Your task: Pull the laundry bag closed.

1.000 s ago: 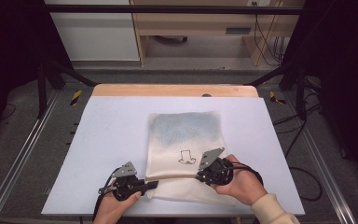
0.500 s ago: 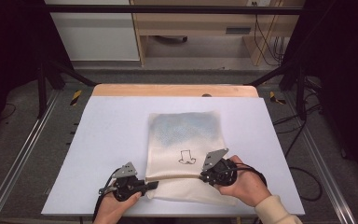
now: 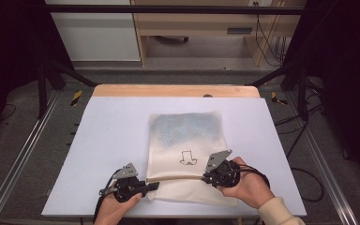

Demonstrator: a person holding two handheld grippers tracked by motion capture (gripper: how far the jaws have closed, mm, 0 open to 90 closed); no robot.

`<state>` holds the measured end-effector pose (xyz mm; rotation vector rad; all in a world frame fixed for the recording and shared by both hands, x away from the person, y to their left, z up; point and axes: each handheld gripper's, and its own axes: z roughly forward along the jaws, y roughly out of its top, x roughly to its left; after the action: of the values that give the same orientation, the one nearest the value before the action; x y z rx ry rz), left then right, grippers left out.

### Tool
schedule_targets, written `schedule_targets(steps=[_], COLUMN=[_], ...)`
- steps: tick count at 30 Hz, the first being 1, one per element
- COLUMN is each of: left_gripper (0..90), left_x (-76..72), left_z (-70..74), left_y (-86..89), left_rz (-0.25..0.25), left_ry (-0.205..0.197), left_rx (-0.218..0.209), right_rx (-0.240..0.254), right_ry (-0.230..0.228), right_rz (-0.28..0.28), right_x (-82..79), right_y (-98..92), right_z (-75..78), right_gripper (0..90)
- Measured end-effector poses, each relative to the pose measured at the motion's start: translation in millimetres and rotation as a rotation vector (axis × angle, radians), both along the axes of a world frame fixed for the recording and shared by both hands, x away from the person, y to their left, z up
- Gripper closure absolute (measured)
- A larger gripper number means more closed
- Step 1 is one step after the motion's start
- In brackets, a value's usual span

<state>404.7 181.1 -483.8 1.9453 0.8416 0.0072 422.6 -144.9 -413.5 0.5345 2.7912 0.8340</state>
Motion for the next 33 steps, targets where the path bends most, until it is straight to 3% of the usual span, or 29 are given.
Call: schedule_targets(steps=[33], left_gripper=[84.1], left_x=[-0.4], left_z=[0.2], left_y=[1.1], left_rz=[0.003], left_ry=[-0.007], left_rx=[0.009], right_rx=[0.02], right_ry=[0.003], right_rz=[-0.035], right_x=[-3.2], right_y=[-16.0], right_z=[-4.2], right_gripper=[82.2])
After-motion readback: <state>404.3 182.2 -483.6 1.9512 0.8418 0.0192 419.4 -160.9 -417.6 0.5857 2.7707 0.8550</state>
